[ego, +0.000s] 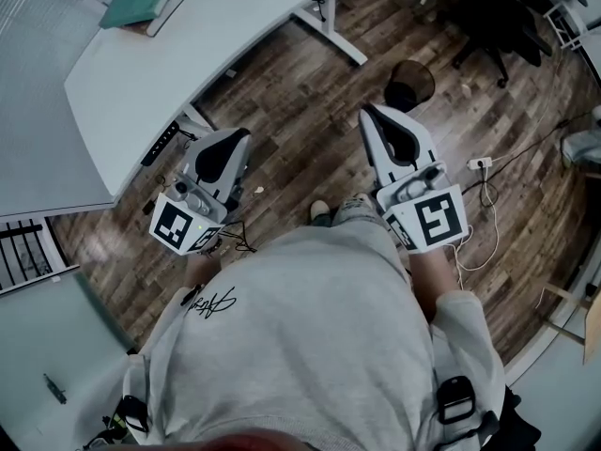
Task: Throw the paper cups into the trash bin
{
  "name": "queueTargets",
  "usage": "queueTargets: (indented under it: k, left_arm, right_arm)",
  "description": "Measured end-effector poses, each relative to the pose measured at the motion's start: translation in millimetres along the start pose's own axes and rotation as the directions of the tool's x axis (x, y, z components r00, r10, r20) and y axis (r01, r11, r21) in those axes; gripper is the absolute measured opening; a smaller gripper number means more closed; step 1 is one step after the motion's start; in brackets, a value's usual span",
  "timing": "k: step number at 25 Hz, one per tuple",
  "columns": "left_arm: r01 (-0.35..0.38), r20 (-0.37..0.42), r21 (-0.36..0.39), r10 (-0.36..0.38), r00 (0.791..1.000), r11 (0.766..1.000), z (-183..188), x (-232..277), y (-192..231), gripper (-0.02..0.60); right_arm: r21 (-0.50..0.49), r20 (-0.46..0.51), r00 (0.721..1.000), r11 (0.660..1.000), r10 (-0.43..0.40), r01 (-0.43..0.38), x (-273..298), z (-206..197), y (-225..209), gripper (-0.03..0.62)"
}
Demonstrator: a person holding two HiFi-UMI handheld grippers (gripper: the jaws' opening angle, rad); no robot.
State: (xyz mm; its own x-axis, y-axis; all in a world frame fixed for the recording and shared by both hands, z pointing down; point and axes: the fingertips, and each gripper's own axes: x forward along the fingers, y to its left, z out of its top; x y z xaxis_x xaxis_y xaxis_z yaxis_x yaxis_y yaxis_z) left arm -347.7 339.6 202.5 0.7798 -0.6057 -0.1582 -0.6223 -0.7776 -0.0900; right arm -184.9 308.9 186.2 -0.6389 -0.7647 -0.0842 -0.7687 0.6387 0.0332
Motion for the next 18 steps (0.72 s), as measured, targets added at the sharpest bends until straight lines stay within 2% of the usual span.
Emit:
queueTargets:
  k: [9, 18]
  left_arm:
    - [0.012, -0.008, -0.009, -0.012, 1.000, 1.000, -2, 1, 1, 0.003]
    - [0.009, -0.001, -0.001, -0.009, 1.000, 1.000, 1, 17, 7, 0.003]
  right_arm:
    - [-0.007, -0.007, 1.000, 1.000, -0.022, 0.022, -5, 2, -1, 0.012]
    - [-0.018, 0.004, 1.000, 1.000, -0.005, 0.005, 5, 5, -13, 0.012]
